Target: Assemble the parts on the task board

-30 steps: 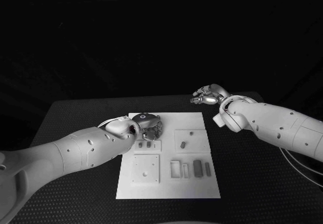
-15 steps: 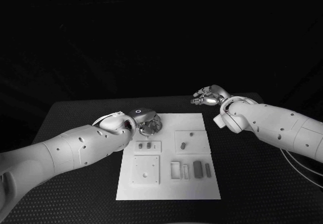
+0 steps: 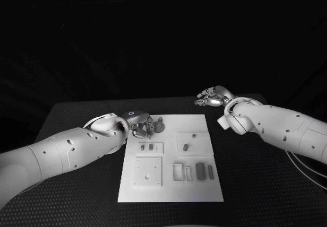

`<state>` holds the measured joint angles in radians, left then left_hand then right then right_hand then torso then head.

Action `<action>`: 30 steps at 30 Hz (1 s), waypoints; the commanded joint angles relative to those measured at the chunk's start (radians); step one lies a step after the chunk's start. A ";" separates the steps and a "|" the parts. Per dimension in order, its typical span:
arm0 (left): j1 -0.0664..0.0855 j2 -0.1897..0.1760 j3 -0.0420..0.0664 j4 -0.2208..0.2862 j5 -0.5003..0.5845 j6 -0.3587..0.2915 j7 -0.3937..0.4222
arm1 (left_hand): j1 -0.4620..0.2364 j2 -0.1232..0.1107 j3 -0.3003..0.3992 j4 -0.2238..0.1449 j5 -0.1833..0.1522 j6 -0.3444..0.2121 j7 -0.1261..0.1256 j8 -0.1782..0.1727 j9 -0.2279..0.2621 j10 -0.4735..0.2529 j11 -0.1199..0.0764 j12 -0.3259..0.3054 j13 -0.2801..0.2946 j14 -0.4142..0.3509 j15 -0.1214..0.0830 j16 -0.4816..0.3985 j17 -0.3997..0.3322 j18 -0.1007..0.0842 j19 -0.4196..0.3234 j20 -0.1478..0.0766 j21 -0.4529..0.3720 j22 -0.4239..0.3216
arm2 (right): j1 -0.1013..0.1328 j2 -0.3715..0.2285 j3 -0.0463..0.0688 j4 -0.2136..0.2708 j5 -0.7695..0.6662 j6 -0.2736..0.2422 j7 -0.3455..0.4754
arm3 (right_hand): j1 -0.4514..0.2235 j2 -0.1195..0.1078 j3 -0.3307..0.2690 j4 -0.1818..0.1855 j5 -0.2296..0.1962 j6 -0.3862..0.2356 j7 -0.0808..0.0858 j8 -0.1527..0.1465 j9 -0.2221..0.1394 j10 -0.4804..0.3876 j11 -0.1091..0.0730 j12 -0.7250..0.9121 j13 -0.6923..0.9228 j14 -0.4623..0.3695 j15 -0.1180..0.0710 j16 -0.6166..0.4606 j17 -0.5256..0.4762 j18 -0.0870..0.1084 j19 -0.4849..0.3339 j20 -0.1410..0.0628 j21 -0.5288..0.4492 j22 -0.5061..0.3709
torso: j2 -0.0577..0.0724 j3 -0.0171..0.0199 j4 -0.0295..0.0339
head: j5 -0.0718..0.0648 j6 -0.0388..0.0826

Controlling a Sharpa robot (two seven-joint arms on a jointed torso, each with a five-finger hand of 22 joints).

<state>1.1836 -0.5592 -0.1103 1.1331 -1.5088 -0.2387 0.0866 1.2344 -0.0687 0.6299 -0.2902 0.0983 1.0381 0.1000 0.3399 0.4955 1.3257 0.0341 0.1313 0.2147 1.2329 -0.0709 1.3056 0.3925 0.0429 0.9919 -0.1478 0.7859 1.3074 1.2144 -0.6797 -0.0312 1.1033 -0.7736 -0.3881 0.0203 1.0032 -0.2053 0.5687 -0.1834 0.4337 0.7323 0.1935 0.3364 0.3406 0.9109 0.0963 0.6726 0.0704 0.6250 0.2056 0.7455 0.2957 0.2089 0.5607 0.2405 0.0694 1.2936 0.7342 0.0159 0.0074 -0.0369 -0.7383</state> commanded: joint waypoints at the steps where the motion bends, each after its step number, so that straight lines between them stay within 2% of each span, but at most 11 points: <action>1: 0.001 -0.007 0.000 0.008 0.013 0.026 -0.009 | -0.007 0.006 0.007 0.000 0.004 0.007 -0.001 0.002 0.001 0.000 0.001 -0.003 0.000 0.002 -0.006 -0.001 -0.001 0.034 0.004 -0.012 0.004 0.016 | 0.000 -0.001 0.000 0.003 -0.007 0.005 0.009 | -0.008 0.000 -0.003 -0.005 0.003 0.009 0.026 0.006 -0.001 -0.159 0.088 0.006 -0.001 -0.008 -0.001 0.005 -0.002 -0.016 -0.008 -0.001 -0.004 0.002 | 0.000 -0.0008 0.0008 | 0.000 0.000; 12: 0.001 -0.008 -0.001 -0.003 0.013 0.040 -0.010 | -0.008 0.006 0.008 0.000 0.004 0.008 -0.001 0.002 0.000 0.001 0.001 -0.003 0.000 0.002 -0.007 -0.001 -0.002 0.033 0.003 -0.012 0.003 0.016 | 0.000 -0.001 0.000 0.004 -0.008 0.005 0.009 | -0.007 0.000 -0.003 -0.005 0.003 0.009 0.026 0.006 -0.002 -0.159 0.088 0.006 -0.001 -0.008 -0.001 0.005 -0.002 -0.016 -0.008 -0.001 -0.004 0.002 | 0.001 -0.0012 -0.0015 | 0.005 0.001; 19: 0.001 0.003 -0.002 -0.010 0.014 0.050 -0.009 | -0.008 0.006 0.009 0.000 0.003 0.008 -0.001 0.001 0.000 0.002 0.001 -0.004 0.000 0.002 -0.007 -0.002 -0.002 0.032 0.003 -0.013 0.003 0.015 | 0.000 -0.001 0.000 0.004 -0.008 0.005 0.009 | -0.007 0.000 -0.003 -0.006 0.003 0.009 0.026 0.006 -0.002 -0.160 0.088 0.006 -0.001 -0.008 -0.001 0.005 -0.002 -0.016 -0.008 -0.001 -0.004 0.002 | 0.001 -0.0006 -0.0011 | 0.006 0.000; 26: 0.000 0.017 -0.004 -0.029 0.014 0.060 -0.011 | -0.009 0.007 0.009 0.000 0.003 0.008 -0.001 0.001 0.000 0.002 0.001 -0.004 0.000 0.002 -0.007 -0.002 -0.003 0.032 0.002 -0.013 0.002 0.015 | 0.000 0.002 0.000 0.003 -0.008 0.005 0.009 | -0.007 0.000 -0.003 -0.006 0.003 0.009 0.026 0.006 -0.002 -0.160 0.088 0.006 -0.001 -0.008 -0.001 0.005 -0.002 -0.016 -0.008 -0.001 -0.004 0.002 | 0.001 -0.0010 -0.0039 | 0.008 0.001; 30: 0.000 0.015 -0.005 -0.030 0.014 0.062 -0.013 | -0.009 0.007 0.009 0.000 0.003 0.008 -0.001 0.001 0.000 0.002 0.001 -0.004 0.000 0.002 -0.007 -0.002 -0.003 0.032 0.002 -0.013 0.002 0.015 | 0.000 0.001 0.000 0.003 -0.008 0.004 0.009 | -0.008 0.000 -0.003 -0.006 0.003 0.009 0.026 0.006 -0.002 -0.160 0.088 0.006 -0.001 -0.008 -0.001 0.005 -0.002 -0.016 -0.008 -0.001 -0.004 0.002 | 0.001 -0.0007 -0.0018 | 0.007 0.000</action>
<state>1.1826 -0.5446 -0.1148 1.1030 -1.4998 -0.1944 0.0757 1.2295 -0.0669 0.6353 -0.2900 0.0954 1.0393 0.1017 0.3339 0.4941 1.3255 0.0339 0.1306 0.2138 1.2328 -0.0708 1.3056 0.3909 0.0430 0.9935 -0.1459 0.7859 1.3080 1.2144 -0.6787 -0.0312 1.1050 -0.7736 -0.3882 0.0202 1.0032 -0.2053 0.5687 -0.1834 0.4337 0.7341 0.1918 0.3364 0.3398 0.9109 0.0963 0.6726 0.0704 0.6251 0.2055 0.7455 0.2949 0.2089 0.5607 0.2405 0.0694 1.2936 0.7353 0.0152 0.0046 -0.0290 -0.7381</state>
